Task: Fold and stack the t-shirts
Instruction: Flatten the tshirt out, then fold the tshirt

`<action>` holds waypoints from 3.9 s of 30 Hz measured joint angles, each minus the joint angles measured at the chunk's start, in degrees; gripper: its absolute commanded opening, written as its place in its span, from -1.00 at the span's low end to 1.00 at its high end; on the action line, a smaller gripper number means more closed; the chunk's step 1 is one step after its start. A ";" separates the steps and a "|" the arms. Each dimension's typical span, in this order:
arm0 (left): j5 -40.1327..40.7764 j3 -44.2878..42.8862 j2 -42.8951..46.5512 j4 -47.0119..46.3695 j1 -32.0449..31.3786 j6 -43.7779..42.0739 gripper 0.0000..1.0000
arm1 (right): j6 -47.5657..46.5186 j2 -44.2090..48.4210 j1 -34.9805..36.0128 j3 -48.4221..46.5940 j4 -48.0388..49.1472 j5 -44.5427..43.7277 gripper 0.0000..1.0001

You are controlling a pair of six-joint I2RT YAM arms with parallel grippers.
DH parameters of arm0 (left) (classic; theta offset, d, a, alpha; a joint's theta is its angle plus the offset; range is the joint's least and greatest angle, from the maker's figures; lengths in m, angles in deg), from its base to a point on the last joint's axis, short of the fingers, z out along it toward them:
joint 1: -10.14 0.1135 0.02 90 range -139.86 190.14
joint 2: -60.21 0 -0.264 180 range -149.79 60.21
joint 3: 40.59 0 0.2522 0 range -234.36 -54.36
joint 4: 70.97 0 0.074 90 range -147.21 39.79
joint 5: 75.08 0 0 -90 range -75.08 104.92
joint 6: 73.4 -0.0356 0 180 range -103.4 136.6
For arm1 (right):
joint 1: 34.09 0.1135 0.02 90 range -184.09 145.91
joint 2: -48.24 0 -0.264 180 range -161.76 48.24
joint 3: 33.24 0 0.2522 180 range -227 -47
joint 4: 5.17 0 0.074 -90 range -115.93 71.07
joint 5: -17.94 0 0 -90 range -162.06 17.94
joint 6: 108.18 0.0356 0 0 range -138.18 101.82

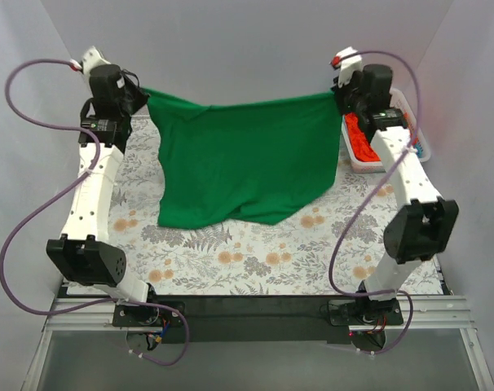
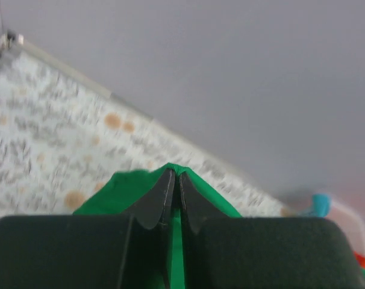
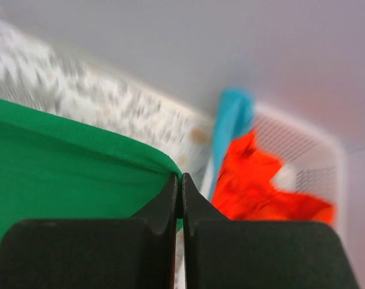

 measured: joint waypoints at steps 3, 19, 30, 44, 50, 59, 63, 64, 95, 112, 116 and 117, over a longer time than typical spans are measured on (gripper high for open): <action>1.90 -10.14 1.14 0.04 0.02 -1.44 -1.00 | 0.57 9.86 0.33 -4.61 0.42 1.62 -0.97; 8.68 -22.21 28.81 2.29 -0.11 -13.14 -1.00 | 0.44 45.81 0.70 1.01 -6.64 12.37 -0.97; 4.68 -16.48 30.29 -4.04 -0.94 -19.15 -1.00 | 0.04 47.50 0.79 4.31 -8.39 14.05 -0.97; -1.49 27.67 -9.68 -17.70 -0.98 -18.99 -1.00 | -0.66 17.70 0.63 37.55 9.62 6.67 -0.97; -1.73 21.55 -25.29 -21.16 -0.96 -18.12 -1.00 | -1.51 -2.91 0.63 32.15 15.58 2.78 -0.97; -4.63 5.81 -34.40 -24.02 -0.96 -16.68 -1.00 | -4.83 -12.96 0.63 20.48 19.34 -1.46 -0.97; -5.66 0.63 -36.70 -24.41 -0.94 -15.78 -1.00 | -5.77 -15.06 0.52 16.39 20.22 -3.10 -0.97; -5.77 -0.46 -37.27 -24.30 -0.94 -15.61 -1.00 | -5.97 -15.47 0.46 15.43 20.37 -3.48 -0.97; -8.92 17.51 -6.54 -2.80 -0.87 4.28 -1.00 | -3.61 0.50 -0.02 28.13 20.22 -3.15 -0.97; -13.57 37.16 8.70 -0.31 -0.17 19.50 -1.00 | -0.87 3.13 -0.02 35.87 17.97 -3.23 -0.97; -15.02 41.24 11.69 -1.20 -0.13 22.67 -1.00 | -0.48 3.13 0.00 35.95 17.99 -3.76 -0.97; -15.23 42.10 12.17 -1.31 -0.13 23.19 -1.00 | -0.37 3.17 0.00 36.22 18.12 -4.07 -0.97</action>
